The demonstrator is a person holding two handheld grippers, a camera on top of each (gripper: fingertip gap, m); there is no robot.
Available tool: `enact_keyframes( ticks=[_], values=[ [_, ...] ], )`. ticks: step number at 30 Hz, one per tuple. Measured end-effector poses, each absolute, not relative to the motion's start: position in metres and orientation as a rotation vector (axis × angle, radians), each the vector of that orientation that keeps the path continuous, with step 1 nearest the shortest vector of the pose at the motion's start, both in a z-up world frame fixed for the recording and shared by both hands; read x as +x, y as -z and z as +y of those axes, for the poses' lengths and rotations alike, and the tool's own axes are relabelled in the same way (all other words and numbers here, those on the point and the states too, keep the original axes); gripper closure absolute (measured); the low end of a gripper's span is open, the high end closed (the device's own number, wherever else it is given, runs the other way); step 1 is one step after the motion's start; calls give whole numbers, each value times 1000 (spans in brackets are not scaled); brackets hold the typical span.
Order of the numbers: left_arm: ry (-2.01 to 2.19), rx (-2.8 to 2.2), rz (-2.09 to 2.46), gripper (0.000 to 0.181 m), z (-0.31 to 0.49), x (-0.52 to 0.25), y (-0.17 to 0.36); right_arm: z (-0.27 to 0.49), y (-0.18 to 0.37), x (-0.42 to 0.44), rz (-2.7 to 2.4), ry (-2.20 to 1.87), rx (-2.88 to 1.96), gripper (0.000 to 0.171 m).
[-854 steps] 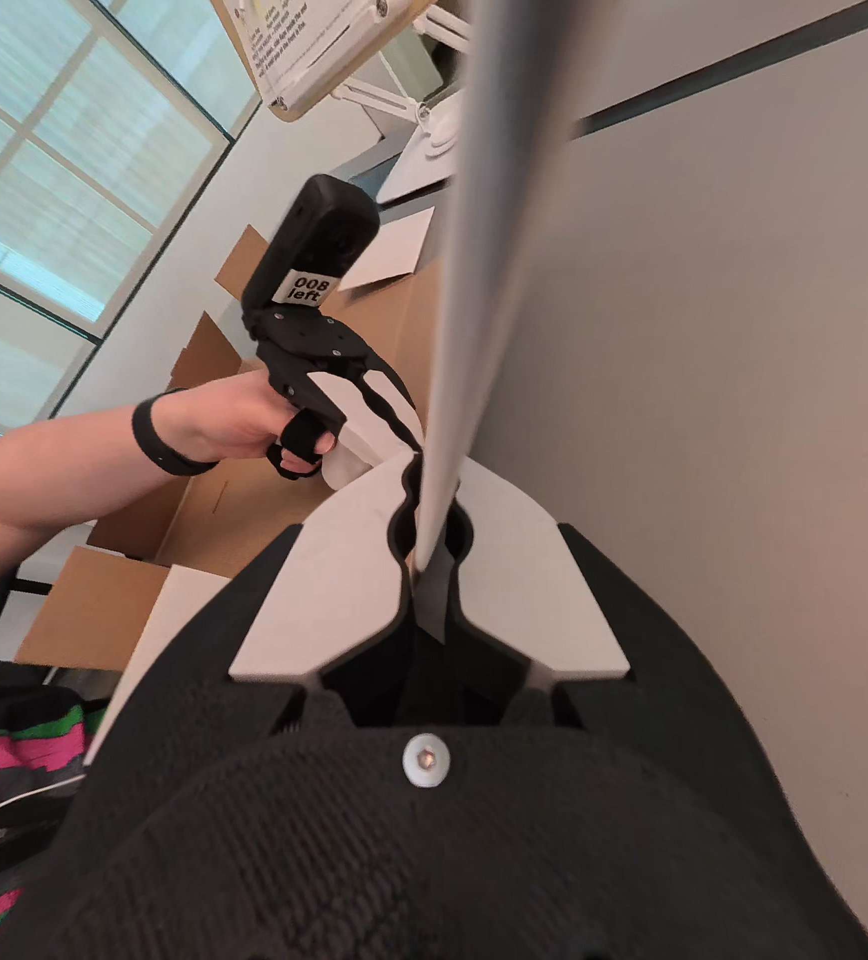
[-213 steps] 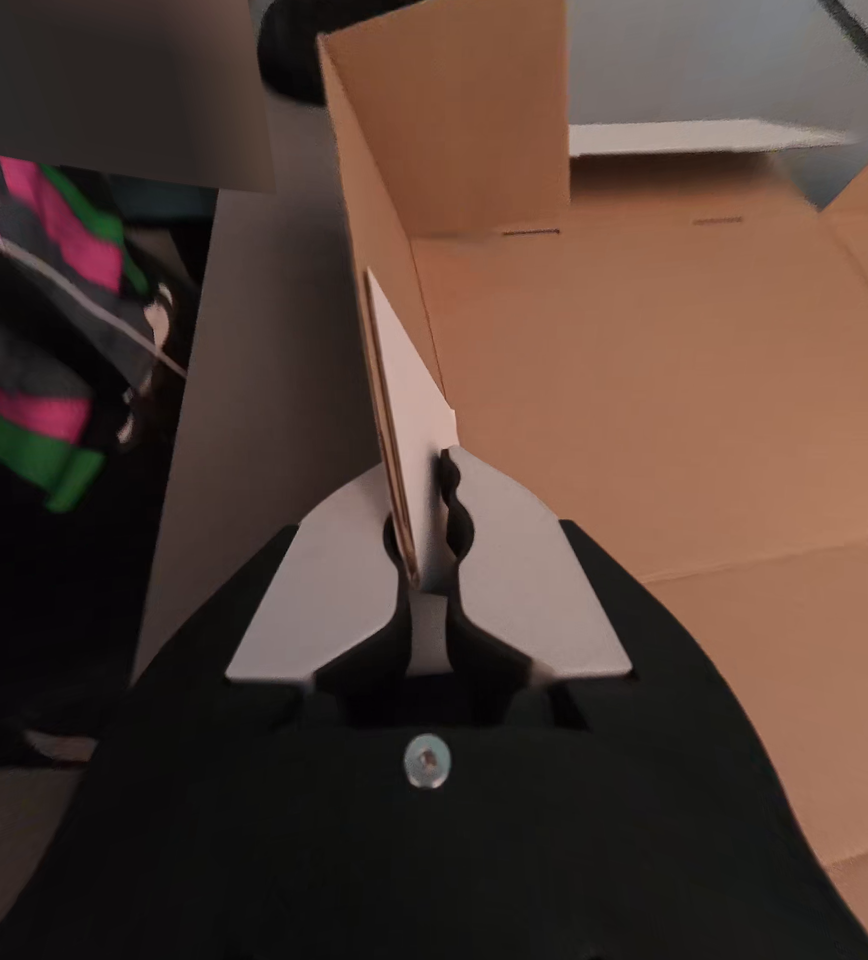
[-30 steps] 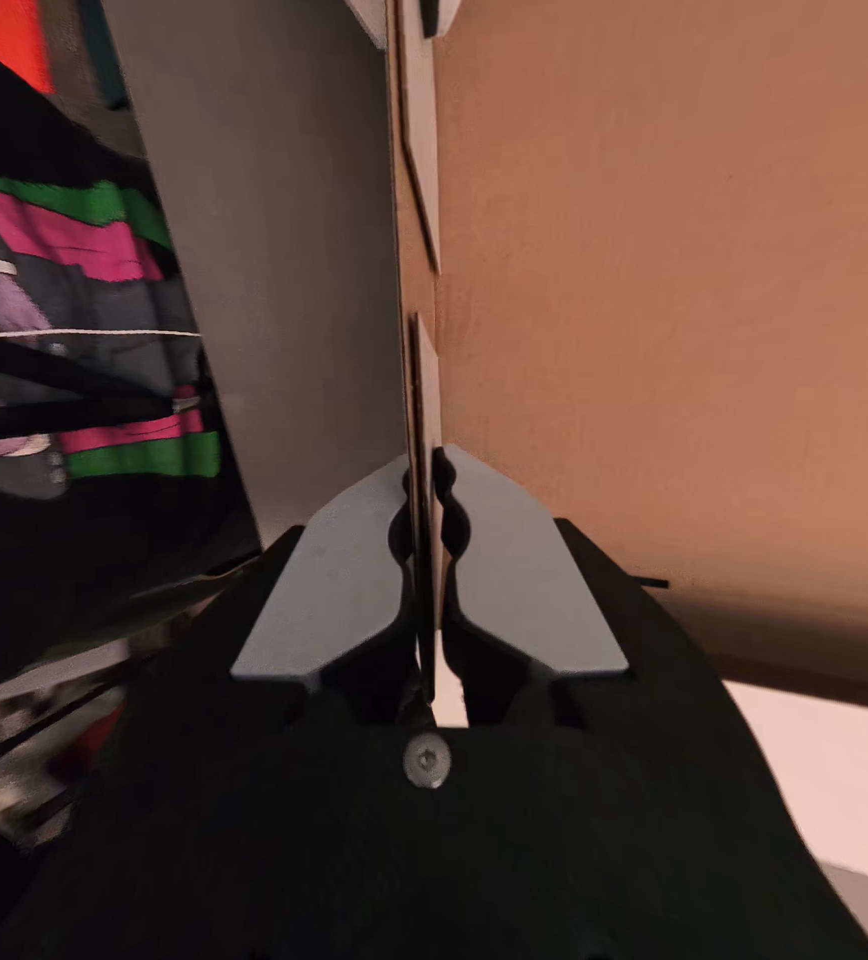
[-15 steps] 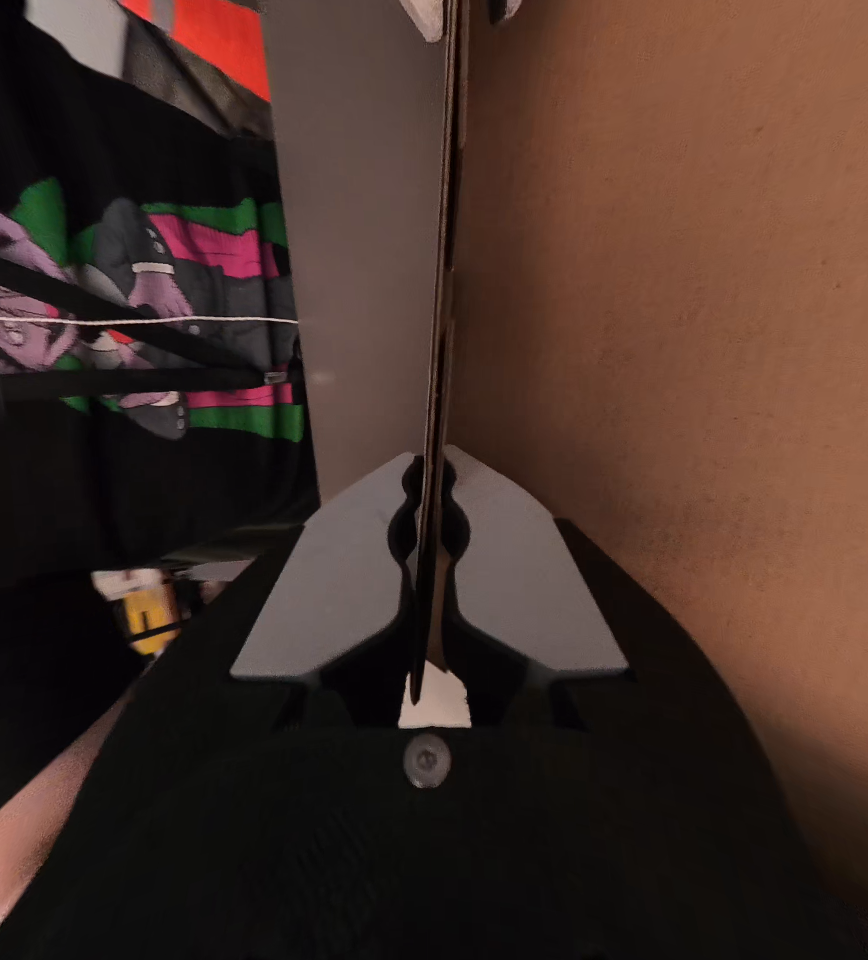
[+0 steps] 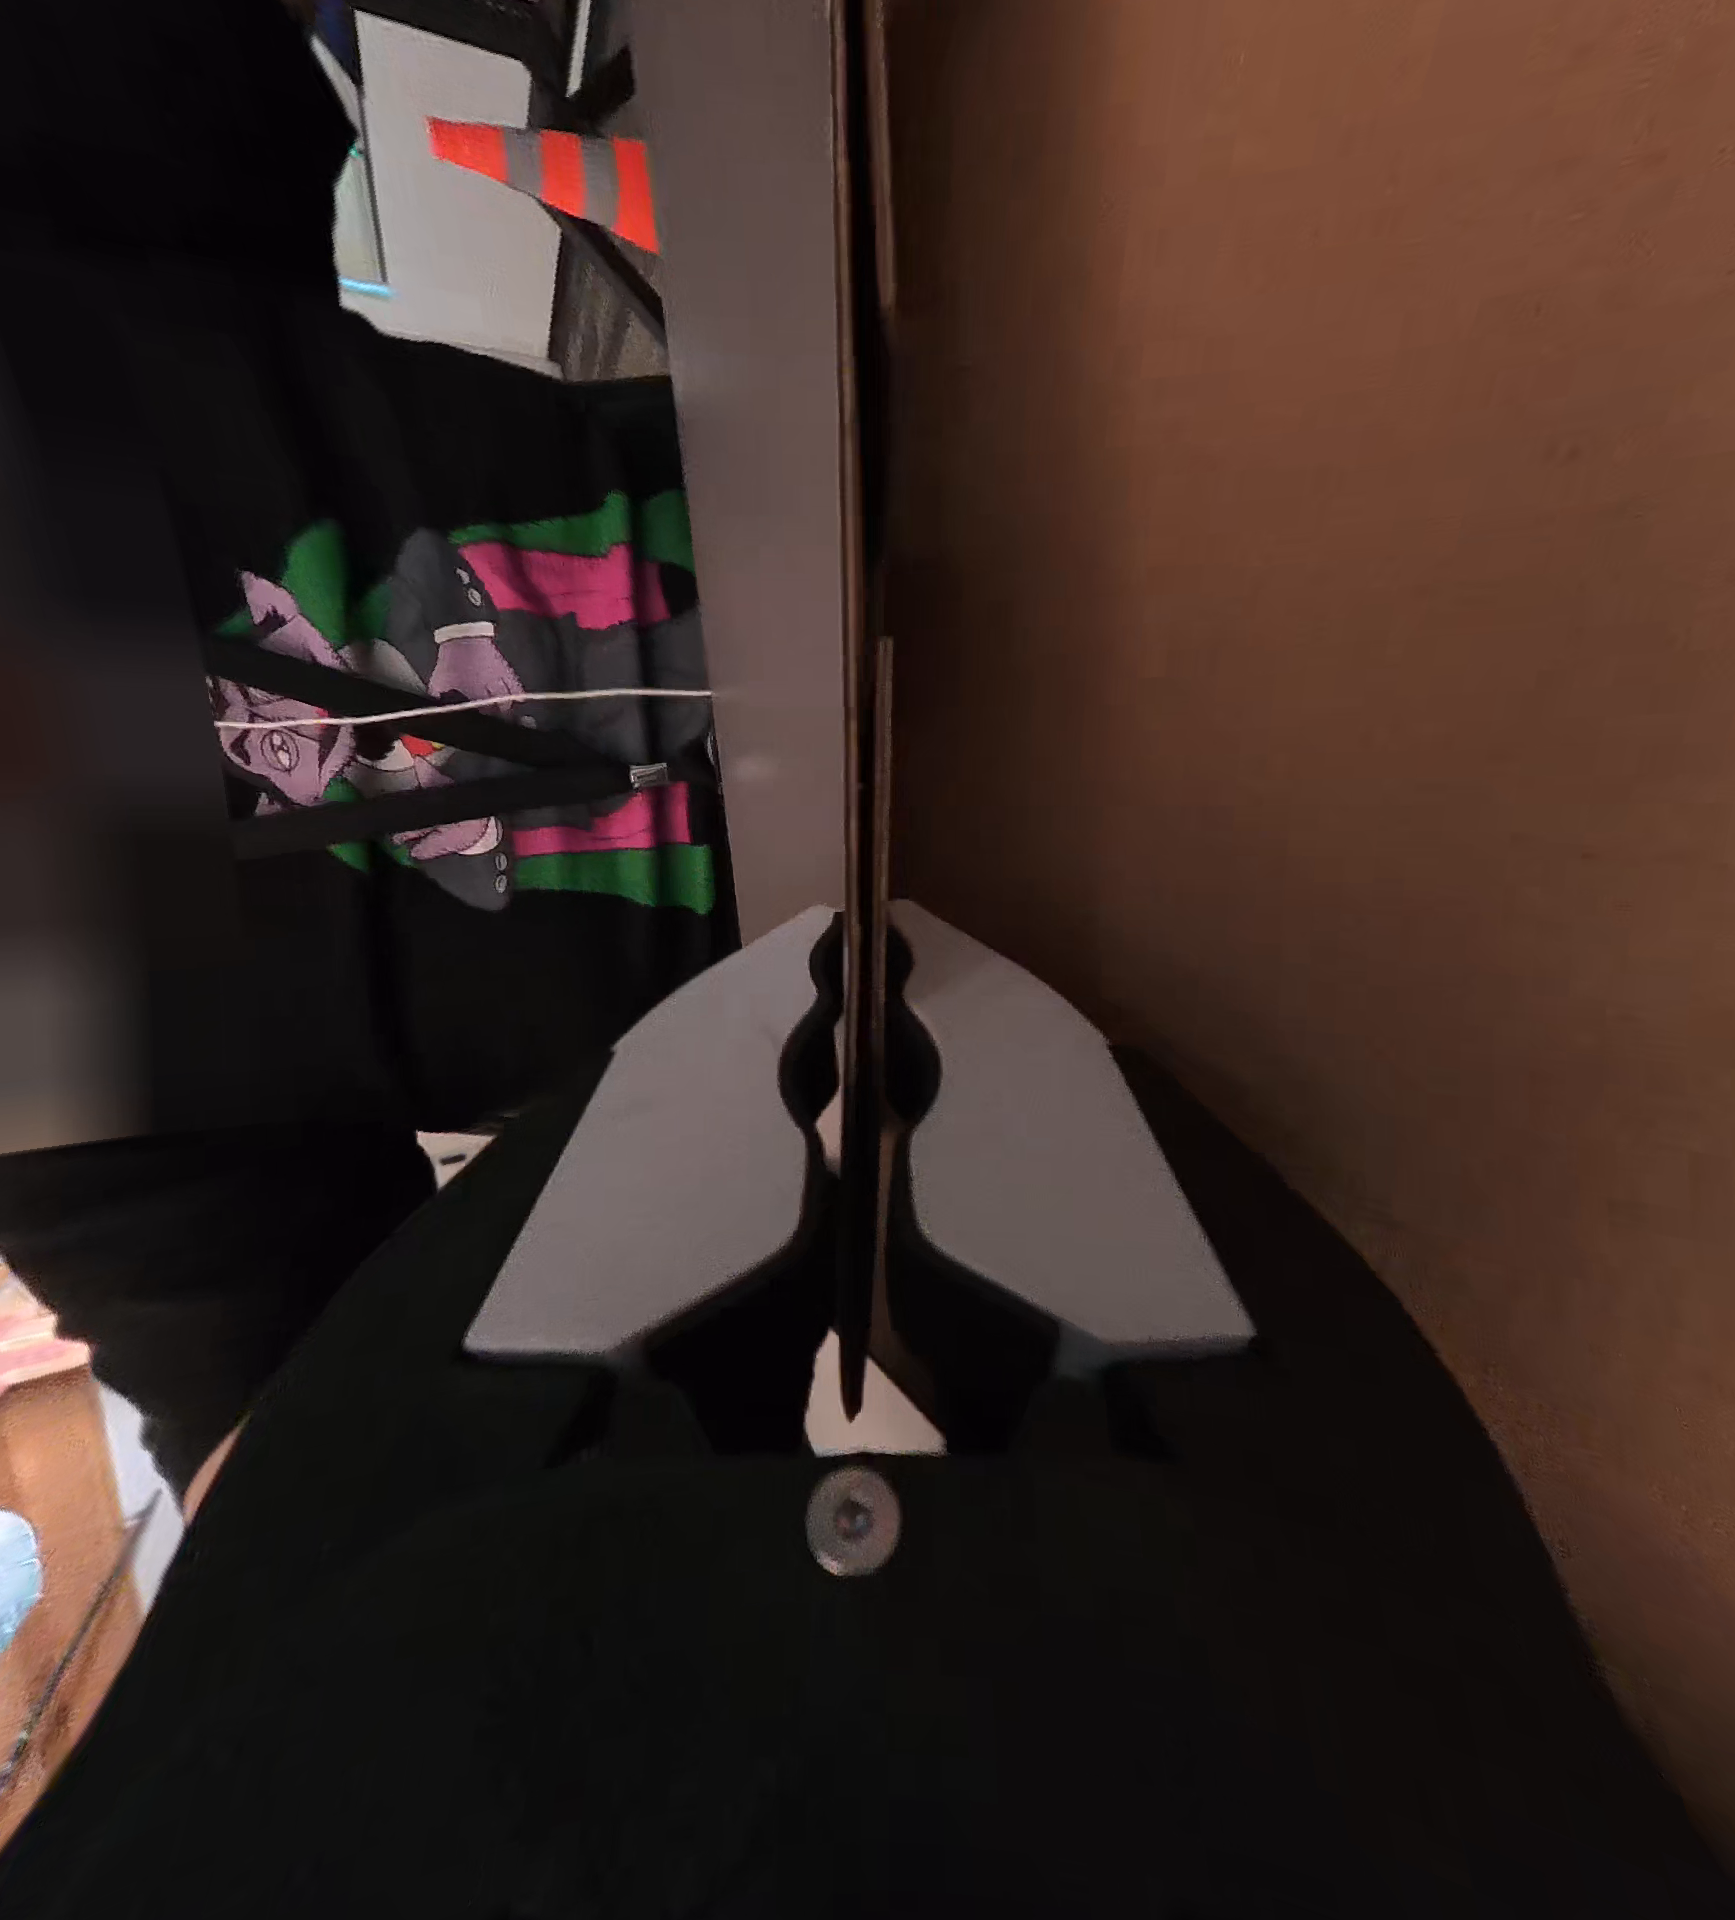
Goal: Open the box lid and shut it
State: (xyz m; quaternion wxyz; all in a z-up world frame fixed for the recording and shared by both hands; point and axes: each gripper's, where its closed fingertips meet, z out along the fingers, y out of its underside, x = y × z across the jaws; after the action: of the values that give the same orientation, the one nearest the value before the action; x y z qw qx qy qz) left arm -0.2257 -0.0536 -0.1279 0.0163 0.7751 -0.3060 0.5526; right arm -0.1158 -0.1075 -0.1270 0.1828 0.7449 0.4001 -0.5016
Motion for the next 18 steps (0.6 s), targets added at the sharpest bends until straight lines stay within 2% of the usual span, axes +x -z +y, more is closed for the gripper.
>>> enact_keyframes(
  ticks=[4, 8, 12, 14, 18],
  values=[
    [-1745, 2546, -1077, 168, -47, -237, 112, -107, 120, -123, 1312, 1447, 2158, 165],
    [-1730, 2817, -1316, 151, -32, -263, 78, -106, 119, -126, 1260, 1420, 2240, 167],
    [-1746, 2994, -1708, 154, -53, -285, 36, -111, 117, -140, 1170, 1422, 2282, 166],
    [-1662, 3057, -1876, 150, -74, -290, 33, -114, 114, -155, 1158, 1419, 2323, 166],
    [-1406, 3222, -1998, 129, -102, -298, 51, -113, 106, -197, 1010, 1479, 2463, 159]
  ],
)
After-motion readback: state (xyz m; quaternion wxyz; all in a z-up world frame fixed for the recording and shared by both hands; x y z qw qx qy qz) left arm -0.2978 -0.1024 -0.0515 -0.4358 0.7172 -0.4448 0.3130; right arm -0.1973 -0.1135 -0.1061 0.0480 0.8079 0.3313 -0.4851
